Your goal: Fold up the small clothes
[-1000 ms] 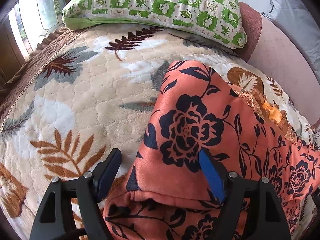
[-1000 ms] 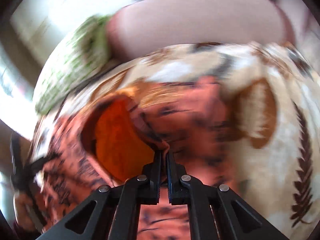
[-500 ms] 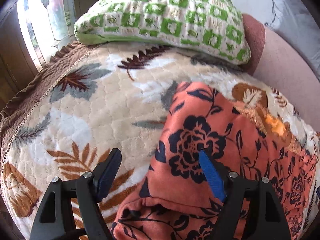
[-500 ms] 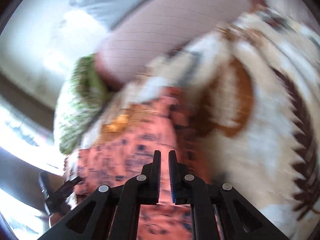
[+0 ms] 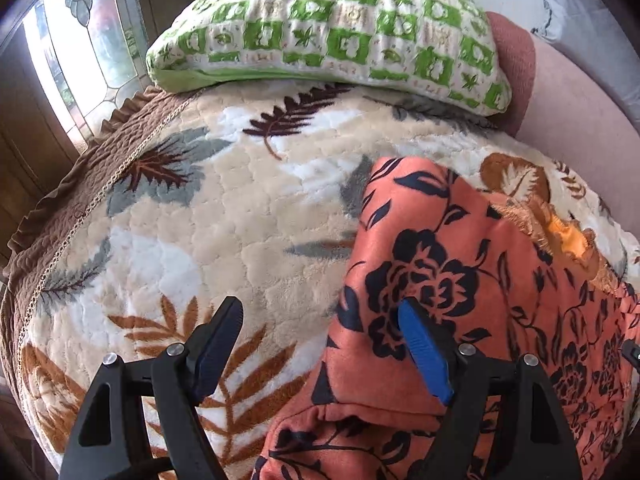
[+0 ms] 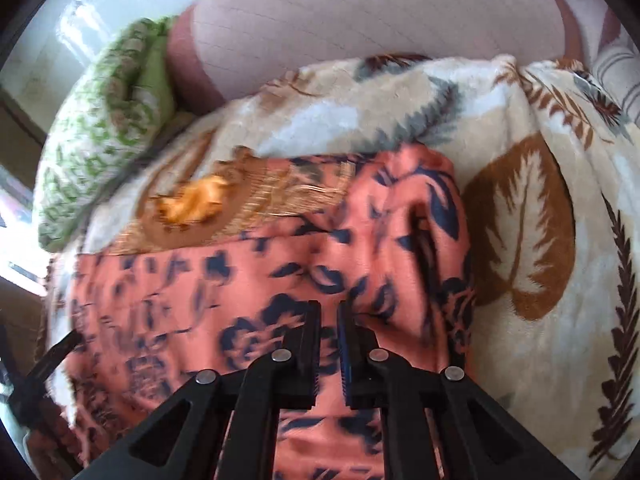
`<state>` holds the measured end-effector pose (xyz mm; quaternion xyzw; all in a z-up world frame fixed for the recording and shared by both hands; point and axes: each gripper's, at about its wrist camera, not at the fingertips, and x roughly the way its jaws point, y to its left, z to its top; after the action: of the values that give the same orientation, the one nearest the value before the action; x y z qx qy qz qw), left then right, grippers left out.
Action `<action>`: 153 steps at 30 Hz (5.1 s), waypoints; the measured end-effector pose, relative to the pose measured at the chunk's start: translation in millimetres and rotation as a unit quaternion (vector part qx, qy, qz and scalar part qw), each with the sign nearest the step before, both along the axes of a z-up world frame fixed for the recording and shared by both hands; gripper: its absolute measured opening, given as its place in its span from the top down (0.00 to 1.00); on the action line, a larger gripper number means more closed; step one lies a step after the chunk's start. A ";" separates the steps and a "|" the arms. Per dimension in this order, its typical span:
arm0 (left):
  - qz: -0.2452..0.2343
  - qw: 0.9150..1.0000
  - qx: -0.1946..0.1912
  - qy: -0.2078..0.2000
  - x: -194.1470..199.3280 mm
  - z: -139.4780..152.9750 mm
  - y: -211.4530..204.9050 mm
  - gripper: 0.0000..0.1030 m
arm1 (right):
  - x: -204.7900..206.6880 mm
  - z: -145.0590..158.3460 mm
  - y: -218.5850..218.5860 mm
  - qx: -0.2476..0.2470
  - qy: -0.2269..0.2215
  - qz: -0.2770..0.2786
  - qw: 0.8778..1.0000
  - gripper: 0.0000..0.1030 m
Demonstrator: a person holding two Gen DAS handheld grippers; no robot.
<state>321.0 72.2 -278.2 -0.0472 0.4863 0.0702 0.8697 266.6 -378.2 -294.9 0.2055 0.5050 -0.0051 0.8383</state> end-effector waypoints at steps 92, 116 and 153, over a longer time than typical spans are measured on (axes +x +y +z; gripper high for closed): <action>-0.132 0.963 -0.219 0.084 -258.9 26.4 97.7 0.93 | -299.4 54.3 -54.6 0.195 0.014 0.042 0.980 0.93; -0.106 0.947 -0.288 0.093 100.1 49.3 57.5 0.93 | 42.4 23.1 -171.9 0.271 -0.049 -0.106 0.955 0.93; 0.024 0.988 -0.148 -0.026 -45.8 -3.5 -11.1 0.22 | 95.4 -30.3 131.1 -0.031 0.013 0.177 0.984 0.66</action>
<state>275.3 61.2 -281.6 -0.1886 0.4672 0.0175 0.8636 362.0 -247.2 -325.2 0.0865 0.5441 0.1248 0.8252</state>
